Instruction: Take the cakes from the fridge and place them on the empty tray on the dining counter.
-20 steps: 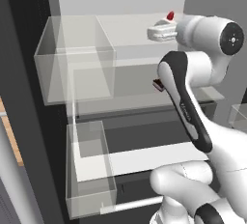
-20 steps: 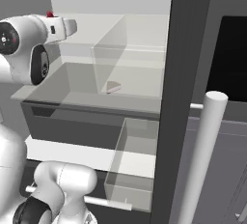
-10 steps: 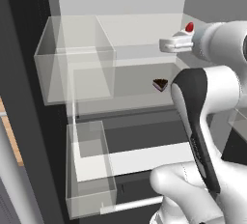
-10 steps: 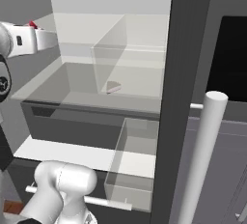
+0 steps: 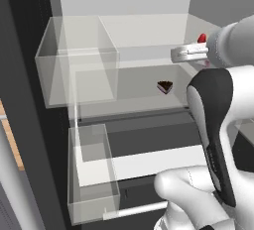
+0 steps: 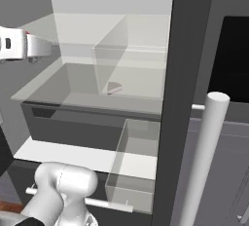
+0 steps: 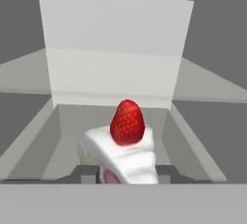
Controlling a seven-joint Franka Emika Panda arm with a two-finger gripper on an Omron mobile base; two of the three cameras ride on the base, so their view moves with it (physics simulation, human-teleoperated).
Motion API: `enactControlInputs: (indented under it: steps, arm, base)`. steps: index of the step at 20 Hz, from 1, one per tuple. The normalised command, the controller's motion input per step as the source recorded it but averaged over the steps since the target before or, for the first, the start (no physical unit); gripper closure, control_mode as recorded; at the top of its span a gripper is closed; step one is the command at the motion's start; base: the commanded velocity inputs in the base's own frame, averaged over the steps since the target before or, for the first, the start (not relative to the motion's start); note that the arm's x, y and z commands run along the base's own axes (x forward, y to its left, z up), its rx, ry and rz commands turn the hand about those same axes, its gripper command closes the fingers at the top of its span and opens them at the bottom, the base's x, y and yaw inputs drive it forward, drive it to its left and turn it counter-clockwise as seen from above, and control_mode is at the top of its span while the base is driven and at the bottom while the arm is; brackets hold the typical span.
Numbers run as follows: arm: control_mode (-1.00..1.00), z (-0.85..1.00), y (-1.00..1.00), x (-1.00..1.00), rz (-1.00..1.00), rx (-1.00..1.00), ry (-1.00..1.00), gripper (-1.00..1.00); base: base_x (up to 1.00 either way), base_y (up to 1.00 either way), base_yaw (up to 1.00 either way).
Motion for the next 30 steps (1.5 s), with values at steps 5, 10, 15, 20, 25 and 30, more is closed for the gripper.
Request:
enactControlInputs:
  steps: [5,10,15,20,25,30]
  arm:
    - [1.00,0.00,0.00,-0.06,0.00,0.00,0.01,1.00]
    - [1.00,0.00,0.00,0.00,0.00,0.00,0.00,1.00]
    - [1.00,0.00,0.00,0.00,0.00,0.00,0.00,1.00]
    - [1.00,0.00,0.00,0.00,0.00,0.00,0.00,1.00]
    - [1.00,0.00,0.00,0.00,0.00,0.00,0.00,1.00]
    - [1.00,0.00,0.00,0.00,0.00,0.00,0.00,1.00]
  base:
    - [-0.71,0.00,0.00]
    - [-1.00,0.00,0.00]
    - [-1.00,0.00,0.01]
    - [-0.25,0.02,0.50]
    - [-0.19,0.00,0.73]
    - [-0.20,0.00,0.75]
